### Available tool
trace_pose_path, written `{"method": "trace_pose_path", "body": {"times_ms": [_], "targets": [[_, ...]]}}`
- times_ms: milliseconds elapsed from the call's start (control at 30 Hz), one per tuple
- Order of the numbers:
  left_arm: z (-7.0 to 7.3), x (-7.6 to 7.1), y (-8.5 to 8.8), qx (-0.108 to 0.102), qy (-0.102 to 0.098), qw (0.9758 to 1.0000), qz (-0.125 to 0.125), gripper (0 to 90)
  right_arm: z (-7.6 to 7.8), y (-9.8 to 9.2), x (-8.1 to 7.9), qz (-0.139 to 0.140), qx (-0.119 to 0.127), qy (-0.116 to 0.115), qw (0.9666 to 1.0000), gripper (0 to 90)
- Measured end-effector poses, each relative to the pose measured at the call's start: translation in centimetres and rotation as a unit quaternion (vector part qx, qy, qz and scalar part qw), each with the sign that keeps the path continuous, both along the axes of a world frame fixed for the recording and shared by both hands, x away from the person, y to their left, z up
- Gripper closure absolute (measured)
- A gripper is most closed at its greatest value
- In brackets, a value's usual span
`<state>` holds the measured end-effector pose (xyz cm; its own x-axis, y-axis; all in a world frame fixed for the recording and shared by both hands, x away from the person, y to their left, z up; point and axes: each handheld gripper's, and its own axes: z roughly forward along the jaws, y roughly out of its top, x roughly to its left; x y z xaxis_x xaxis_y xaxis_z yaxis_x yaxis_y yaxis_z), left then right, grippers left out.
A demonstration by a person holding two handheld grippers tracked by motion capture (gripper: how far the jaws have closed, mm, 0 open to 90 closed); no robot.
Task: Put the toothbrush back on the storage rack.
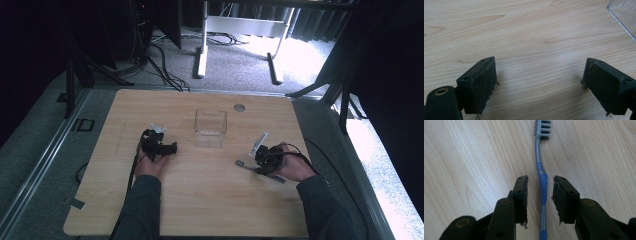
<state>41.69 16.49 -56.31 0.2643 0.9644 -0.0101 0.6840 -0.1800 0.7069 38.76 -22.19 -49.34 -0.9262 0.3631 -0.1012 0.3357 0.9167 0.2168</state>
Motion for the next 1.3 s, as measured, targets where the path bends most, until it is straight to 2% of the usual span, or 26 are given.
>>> {"method": "trace_pose_path", "body": {"times_ms": [267,400,900,1033,1300], "targets": [[0.0,0.0,0.0,0.000,0.000,1.0000,0.000,12.3,-0.3,0.6,0.4,0.004,-0.019,0.017,0.9997,65.0],[0.0,0.0,0.0,0.000,0.000,1.0000,0.000,12.3,-0.5,0.9,0.6,0.010,-0.037,0.021,0.9990,65.3],[0.0,0.0,0.0,0.000,0.000,1.0000,0.000,12.3,-1.1,1.2,1.3,0.015,-0.061,0.039,0.9973,71.8],[0.0,0.0,0.0,0.000,0.000,1.0000,0.000,12.3,-1.4,1.1,1.4,0.014,-0.071,0.040,0.9966,72.4],[0.0,0.0,0.0,0.000,0.000,1.0000,0.000,12.3,-1.6,1.0,1.6,0.010,-0.077,0.042,0.9961,74.4]]}}
